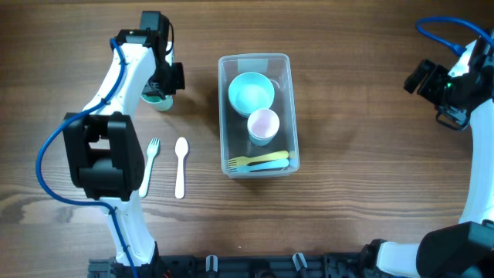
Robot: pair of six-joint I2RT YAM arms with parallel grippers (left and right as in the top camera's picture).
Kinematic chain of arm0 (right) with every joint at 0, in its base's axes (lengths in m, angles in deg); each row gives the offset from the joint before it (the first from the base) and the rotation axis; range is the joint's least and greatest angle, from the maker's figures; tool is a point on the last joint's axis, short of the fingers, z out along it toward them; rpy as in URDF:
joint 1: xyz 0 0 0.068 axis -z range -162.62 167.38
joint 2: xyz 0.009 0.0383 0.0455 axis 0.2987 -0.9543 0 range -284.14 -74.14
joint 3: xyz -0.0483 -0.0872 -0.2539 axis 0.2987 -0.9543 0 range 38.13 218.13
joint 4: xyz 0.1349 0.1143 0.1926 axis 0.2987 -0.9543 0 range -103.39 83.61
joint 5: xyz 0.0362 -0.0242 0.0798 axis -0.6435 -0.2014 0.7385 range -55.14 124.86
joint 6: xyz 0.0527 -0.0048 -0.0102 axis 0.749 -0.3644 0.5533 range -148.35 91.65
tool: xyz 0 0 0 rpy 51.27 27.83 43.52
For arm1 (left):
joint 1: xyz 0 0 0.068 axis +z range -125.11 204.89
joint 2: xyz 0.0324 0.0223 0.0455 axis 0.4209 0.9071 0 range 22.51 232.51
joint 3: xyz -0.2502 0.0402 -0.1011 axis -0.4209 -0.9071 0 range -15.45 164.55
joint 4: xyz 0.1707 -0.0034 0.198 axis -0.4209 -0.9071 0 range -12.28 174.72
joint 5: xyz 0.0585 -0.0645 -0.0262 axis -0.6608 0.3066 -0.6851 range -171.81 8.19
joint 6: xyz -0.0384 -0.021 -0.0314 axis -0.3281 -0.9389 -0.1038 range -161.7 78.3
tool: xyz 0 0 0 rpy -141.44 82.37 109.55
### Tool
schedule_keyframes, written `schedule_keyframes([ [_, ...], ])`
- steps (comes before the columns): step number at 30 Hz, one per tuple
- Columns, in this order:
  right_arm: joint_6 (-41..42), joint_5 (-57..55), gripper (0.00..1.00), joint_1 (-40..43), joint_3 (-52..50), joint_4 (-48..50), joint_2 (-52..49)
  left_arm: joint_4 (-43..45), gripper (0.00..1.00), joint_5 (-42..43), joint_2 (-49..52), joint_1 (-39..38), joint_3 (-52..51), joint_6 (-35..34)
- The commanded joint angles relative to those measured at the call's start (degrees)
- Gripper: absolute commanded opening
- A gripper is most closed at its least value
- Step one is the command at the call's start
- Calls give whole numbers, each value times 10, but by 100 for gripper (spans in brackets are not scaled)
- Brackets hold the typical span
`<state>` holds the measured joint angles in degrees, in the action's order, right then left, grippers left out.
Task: Pack container
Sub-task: 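Grasp the green cup with the left gripper, then stack the green cup onto the cups in the container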
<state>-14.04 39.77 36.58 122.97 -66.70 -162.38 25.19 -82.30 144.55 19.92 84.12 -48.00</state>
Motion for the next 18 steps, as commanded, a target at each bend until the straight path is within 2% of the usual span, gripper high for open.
schedule_keyframes([
  [1, 9, 2, 100, 0, 0, 1, -8, -14, 4, 6, 4, 0, -6, 1],
  [3, 9, 2, 100, 1, 0, 1, -8, -33, 4, 3, -19, -4, -4, 1],
  [7, 9, 2, 100, 1, 0, 1, -8, -89, 4, -2, -130, -49, 23, 1],
  [10, 9, 2, 100, 1, 0, 1, -8, -92, 4, -2, -242, -147, 26, -1],
  [11, 9, 2, 100, 1, 0, 1, -8, -98, 4, -2, -273, -211, 26, -4],
  [15, 9, 2, 100, 0, 0, 1, -8, -98, 4, -2, -257, -326, 25, -10],
  [18, 9, 2, 100, 0, 0, 1, -8, -91, 4, -2, -212, -374, 25, -10],
])
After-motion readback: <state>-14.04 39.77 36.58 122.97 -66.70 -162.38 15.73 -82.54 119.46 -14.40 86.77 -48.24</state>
